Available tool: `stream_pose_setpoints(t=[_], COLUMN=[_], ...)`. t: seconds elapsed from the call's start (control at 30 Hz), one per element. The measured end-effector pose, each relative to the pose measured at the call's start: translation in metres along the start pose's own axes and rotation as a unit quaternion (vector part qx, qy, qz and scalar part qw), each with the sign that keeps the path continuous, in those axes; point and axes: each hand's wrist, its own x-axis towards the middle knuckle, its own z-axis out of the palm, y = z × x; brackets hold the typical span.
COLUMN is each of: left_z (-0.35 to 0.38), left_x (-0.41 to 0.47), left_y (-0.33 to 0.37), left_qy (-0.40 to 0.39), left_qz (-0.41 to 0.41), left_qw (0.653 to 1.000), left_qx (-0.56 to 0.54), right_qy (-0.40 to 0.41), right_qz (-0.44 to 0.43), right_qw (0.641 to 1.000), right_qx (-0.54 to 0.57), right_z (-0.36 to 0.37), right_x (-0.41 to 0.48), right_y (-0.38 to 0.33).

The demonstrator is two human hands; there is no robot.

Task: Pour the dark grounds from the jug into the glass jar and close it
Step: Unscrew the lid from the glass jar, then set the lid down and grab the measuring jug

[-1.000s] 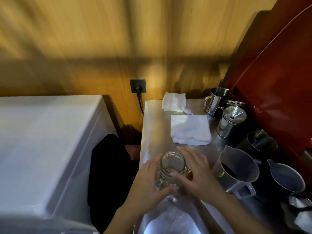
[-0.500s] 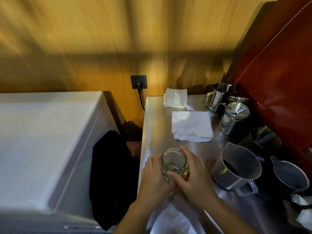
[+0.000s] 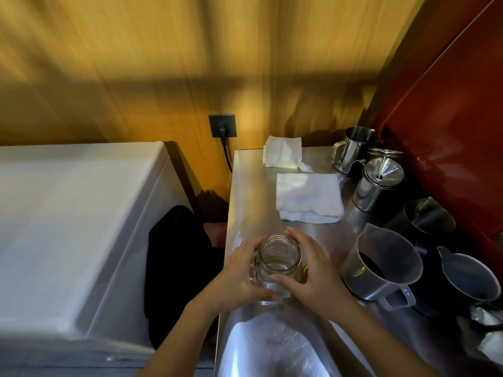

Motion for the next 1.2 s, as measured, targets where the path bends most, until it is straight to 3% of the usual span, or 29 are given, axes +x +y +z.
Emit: stream_pose_setpoints(t=[0.13, 0.3, 0.47, 0.7, 0.97, 1.2], left_z=[0.006, 0.004, 0.01, 0.022, 0.034, 0.034], left_x=[-0.001, 0.003, 0.005, 0.006, 0.012, 0.01], left_y=[-0.001, -0.004, -0.007, -0.007, -0.013, -0.01], left_qy=[0.044, 0.029, 0.033, 0.042, 0.038, 0.041], left_qz=[0.002, 0.001, 0.003, 0.002, 0.01, 0.017], left_qw=[0.998, 0.998, 0.996, 0.996, 0.996, 0.99], left_qx=[-0.044, -0.048, -0.08, -0.079, -0.086, -0.131], right_qy=[0.011, 0.035, 0.035, 0.138, 0.2, 0.191], right_qz=[-0.007, 0.003, -0.043, -0.052, 0.03, 0.13], right_qw=[1.0, 0.999, 0.997, 0.984, 0.965, 0.953], right_qx=[0.006, -0.014, -0.051, -0.103, -0.169, -0.196], right_z=[0.002, 0.003, -0.004, -0.047, -0.085, -0.096], right_x=[0.0, -0.005, -0.007, -0.016, -0.035, -0.062], right_y=[0.003, 0.003, -0.002, -0.008, 0.016, 0.038])
